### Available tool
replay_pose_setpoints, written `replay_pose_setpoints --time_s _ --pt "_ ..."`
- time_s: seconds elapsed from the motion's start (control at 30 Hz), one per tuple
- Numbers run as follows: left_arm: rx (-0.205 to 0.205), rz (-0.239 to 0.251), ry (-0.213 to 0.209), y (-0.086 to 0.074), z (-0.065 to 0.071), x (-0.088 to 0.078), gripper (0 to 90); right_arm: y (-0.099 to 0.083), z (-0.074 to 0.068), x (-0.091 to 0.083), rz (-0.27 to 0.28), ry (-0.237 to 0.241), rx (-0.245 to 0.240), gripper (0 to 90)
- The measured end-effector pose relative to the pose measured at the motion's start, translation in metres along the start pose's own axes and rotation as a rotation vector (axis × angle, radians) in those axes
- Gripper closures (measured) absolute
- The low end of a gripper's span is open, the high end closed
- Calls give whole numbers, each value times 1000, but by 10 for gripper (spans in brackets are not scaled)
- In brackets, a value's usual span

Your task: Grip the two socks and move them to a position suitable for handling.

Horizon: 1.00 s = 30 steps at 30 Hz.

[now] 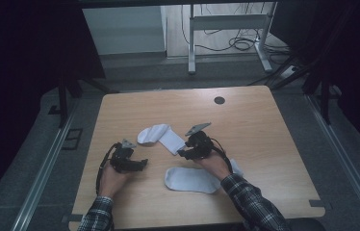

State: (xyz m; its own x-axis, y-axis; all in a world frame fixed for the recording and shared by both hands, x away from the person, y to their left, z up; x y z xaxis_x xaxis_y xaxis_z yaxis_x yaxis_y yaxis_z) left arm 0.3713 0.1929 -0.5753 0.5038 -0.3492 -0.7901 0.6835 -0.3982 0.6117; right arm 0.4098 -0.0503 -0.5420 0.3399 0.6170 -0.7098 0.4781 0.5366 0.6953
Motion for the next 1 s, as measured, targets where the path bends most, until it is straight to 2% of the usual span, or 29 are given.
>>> replay_pose_setpoints --time_s 0.2,0.27,0.33,0.37,0.4,0.43,0.47,0.5,0.53,0.57,0.6,0.7,0.73,0.77,1.0 --pt "1 -2 1 0 0 0 205 11 -8 18 -1 8 -20 460" --pt "2 -2 1 0 0 1 198 12 -10 29 -27 -8 -38 447" --pt "2 -3 2 0 0 1 198 10 -11 33 -39 -11 -43 450" --pt "2 -3 2 0 0 0 198 7 -12 39 -62 -21 -53 471" --pt "3 -3 2 1 0 1 198 6 -12 40 -62 -36 -68 535" --pt "3 -3 2 1 0 1 198 6 -12 40 -62 -36 -68 535" --pt "2 -3 2 1 0 1 198 5 -12 39 -68 -71 -90 680" --pt "2 -3 0 1 0 1 198 5 -12 39 -68 -71 -90 680" --pt "3 -3 1 1 0 1 198 5 -11 38 -73 -72 -88 753" --pt "3 -3 0 1 0 1 198 5 -11 37 -77 -60 -76 781" --pt "3 -6 2 1 0 0 198 4 -10 34 -89 -69 -81 812" --pt "7 -13 6 1 -1 0 200 5 -9 29 -93 -65 -75 824" --pt "7 -14 10 1 -1 0 203 9 -9 20 -74 -59 -75 825" --pt "9 -15 11 1 -1 -1 203 9 -9 20 -74 -59 -75 825" --pt "3 -9 24 1 -1 -1 213 23 -11 -25 -41 -44 -117 821"
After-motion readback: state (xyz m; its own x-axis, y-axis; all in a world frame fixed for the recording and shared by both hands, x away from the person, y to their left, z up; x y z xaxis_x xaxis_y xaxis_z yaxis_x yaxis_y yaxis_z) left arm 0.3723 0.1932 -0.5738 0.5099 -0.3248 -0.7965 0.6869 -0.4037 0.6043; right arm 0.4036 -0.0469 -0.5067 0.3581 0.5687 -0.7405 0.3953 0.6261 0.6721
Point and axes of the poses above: each handheld gripper's, and its own axes: x roughly forward along the jaws, y roughly out of its top, z roughly to its right, the point moved 5 cm from there along x, roughly forward along the jaws
